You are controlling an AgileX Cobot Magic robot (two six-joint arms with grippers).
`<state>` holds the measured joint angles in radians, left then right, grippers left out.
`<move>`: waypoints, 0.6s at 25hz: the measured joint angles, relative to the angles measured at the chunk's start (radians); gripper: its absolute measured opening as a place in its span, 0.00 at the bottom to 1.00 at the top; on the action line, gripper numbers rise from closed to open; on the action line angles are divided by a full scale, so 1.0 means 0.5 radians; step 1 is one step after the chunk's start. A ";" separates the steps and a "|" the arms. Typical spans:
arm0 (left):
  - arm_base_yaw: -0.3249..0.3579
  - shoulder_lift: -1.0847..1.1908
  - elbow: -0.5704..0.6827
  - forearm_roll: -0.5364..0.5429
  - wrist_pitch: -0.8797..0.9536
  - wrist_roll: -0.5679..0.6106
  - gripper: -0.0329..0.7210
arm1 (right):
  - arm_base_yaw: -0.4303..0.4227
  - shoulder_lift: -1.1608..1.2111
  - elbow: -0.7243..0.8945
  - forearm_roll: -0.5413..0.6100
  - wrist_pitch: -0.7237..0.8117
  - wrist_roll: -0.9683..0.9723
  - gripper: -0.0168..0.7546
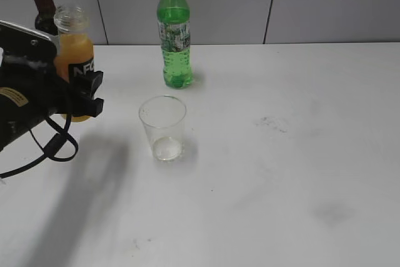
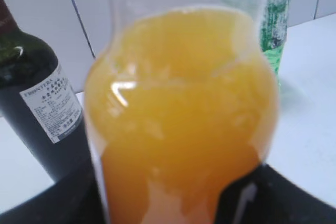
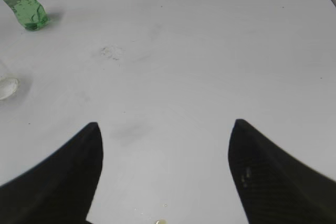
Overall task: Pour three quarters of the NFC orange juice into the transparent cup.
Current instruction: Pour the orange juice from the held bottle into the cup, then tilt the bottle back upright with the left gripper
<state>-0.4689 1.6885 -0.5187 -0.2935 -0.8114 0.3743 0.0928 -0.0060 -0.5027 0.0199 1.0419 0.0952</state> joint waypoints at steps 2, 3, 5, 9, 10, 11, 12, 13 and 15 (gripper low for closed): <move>-0.004 0.000 0.000 -0.029 0.014 0.120 0.68 | 0.000 0.000 0.000 0.000 0.000 0.000 0.76; -0.004 0.000 0.000 -0.056 0.038 0.201 0.68 | 0.000 0.000 0.000 0.000 0.000 0.000 0.76; -0.004 -0.001 0.003 -0.129 0.094 0.344 0.68 | 0.000 0.000 0.000 0.000 0.000 0.000 0.76; -0.004 -0.027 0.036 -0.191 0.101 0.550 0.68 | 0.000 0.000 0.000 0.000 0.000 0.000 0.76; -0.004 -0.039 0.044 -0.198 0.101 0.601 0.68 | 0.000 0.000 0.000 0.000 0.000 0.000 0.76; -0.004 -0.048 0.049 -0.203 0.103 0.645 0.68 | 0.000 0.000 0.000 0.000 0.000 0.000 0.76; -0.004 -0.058 0.051 -0.205 0.103 0.708 0.68 | 0.000 0.000 0.000 0.000 0.000 0.000 0.76; -0.004 -0.068 0.053 -0.207 0.105 0.784 0.68 | 0.000 0.000 0.000 0.000 0.000 0.000 0.76; -0.004 -0.078 0.053 -0.207 0.104 0.928 0.68 | 0.000 0.000 0.000 0.000 0.000 0.000 0.76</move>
<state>-0.4708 1.6494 -0.4922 -0.3968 -0.7591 0.8382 0.0928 -0.0060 -0.5027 0.0199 1.0419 0.0952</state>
